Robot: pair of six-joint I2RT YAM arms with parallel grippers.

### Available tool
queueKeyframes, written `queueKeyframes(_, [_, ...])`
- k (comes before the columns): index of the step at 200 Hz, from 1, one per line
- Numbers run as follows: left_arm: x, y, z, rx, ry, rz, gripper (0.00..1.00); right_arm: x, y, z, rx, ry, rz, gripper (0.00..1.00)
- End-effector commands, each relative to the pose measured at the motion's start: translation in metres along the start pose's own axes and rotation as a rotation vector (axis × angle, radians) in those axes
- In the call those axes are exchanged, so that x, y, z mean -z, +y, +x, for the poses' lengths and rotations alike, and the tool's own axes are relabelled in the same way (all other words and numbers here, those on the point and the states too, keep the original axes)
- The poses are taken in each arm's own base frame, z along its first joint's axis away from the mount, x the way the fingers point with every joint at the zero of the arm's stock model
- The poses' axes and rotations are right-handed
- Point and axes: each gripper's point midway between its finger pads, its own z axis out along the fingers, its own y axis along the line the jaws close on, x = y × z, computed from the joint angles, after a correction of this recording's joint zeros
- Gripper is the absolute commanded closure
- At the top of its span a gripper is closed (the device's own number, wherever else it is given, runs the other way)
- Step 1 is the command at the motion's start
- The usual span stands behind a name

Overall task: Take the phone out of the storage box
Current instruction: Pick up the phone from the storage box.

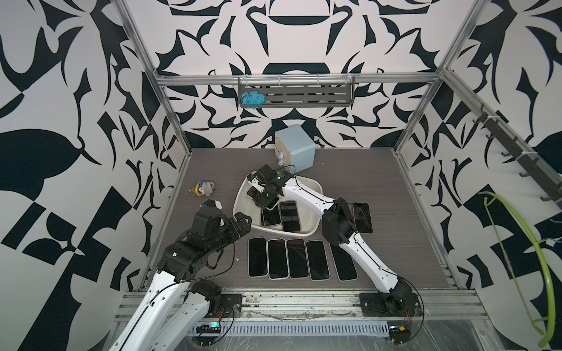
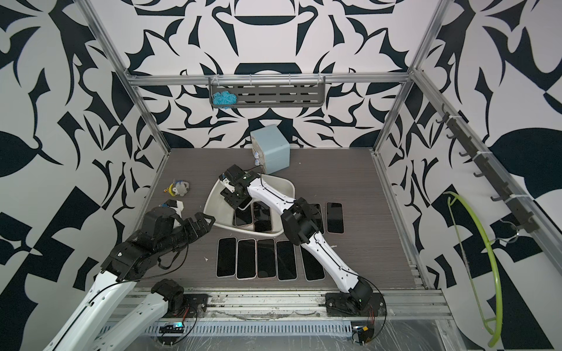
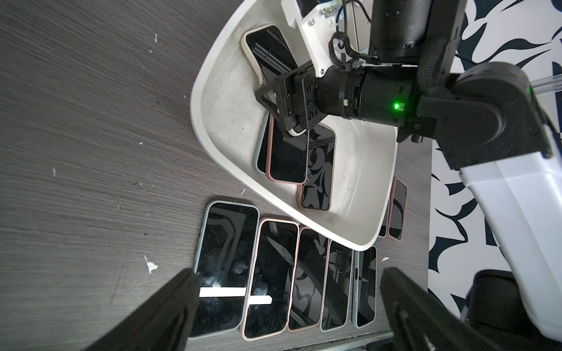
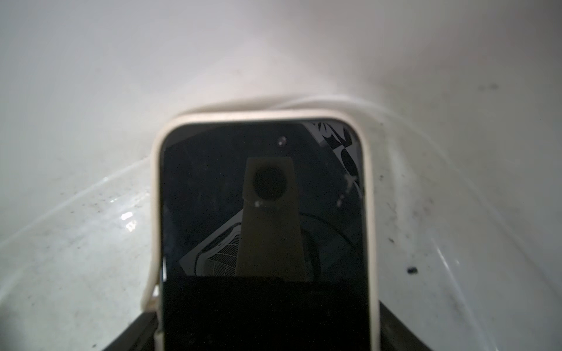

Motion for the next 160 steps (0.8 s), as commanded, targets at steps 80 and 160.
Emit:
queueKeyframes(80, [-0.034, -0.029, 0.001, -0.024, 0.098, 0.084, 0.00, 0.174, -0.050, -0.060, -0.237, -0.351, 0.085, 0.22])
queueKeyframes(160, [-0.095, -0.067, 0.003, -0.109, 0.188, 0.132, 0.00, 0.275, -0.150, 0.215, -0.756, -0.109, 0.306, 0.22])
